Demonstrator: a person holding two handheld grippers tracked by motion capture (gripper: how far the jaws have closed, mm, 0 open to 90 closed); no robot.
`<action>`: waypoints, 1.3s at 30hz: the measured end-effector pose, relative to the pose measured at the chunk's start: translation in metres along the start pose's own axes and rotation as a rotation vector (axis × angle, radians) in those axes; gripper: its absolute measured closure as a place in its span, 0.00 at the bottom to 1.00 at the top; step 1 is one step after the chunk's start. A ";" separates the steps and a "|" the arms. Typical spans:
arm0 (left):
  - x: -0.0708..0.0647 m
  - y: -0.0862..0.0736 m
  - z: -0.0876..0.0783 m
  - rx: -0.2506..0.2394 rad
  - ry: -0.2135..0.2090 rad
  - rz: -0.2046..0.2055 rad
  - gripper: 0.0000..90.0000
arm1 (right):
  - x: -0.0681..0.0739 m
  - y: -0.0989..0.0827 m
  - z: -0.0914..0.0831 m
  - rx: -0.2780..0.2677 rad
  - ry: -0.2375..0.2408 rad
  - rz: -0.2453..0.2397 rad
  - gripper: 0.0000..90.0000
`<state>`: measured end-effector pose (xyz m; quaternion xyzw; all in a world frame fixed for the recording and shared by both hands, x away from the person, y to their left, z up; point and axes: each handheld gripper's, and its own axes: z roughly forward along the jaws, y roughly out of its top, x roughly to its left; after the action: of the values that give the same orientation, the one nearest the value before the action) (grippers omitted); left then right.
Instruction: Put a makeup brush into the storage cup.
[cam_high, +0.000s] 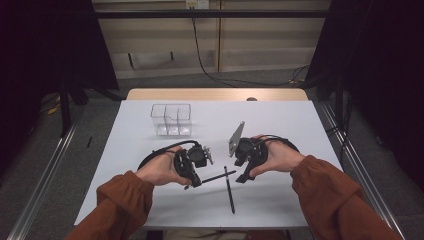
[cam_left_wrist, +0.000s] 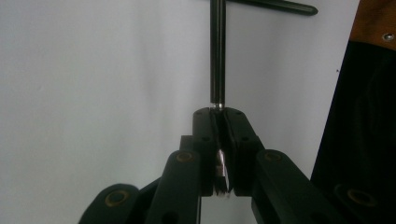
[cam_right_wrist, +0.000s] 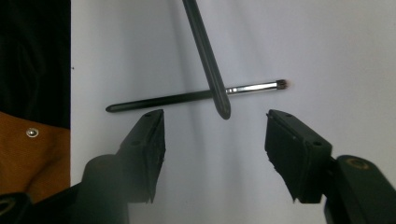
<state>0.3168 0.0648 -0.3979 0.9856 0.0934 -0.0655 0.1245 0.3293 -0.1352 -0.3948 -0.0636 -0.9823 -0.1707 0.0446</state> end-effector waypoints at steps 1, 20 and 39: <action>0.000 0.000 0.000 0.001 -0.001 0.007 0.93 | 0.000 0.001 0.000 -0.003 0.006 0.000 0.48; -0.002 0.003 0.000 0.002 0.019 0.035 0.93 | -0.003 0.019 0.012 0.041 0.074 -0.024 0.74; -0.003 0.004 0.003 -0.010 -0.017 0.050 0.93 | -0.002 0.019 0.017 0.047 0.088 -0.062 0.90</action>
<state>0.3146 0.0602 -0.3994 0.9864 0.0677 -0.0704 0.1319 0.3329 -0.1115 -0.4046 -0.0245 -0.9846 -0.1514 0.0838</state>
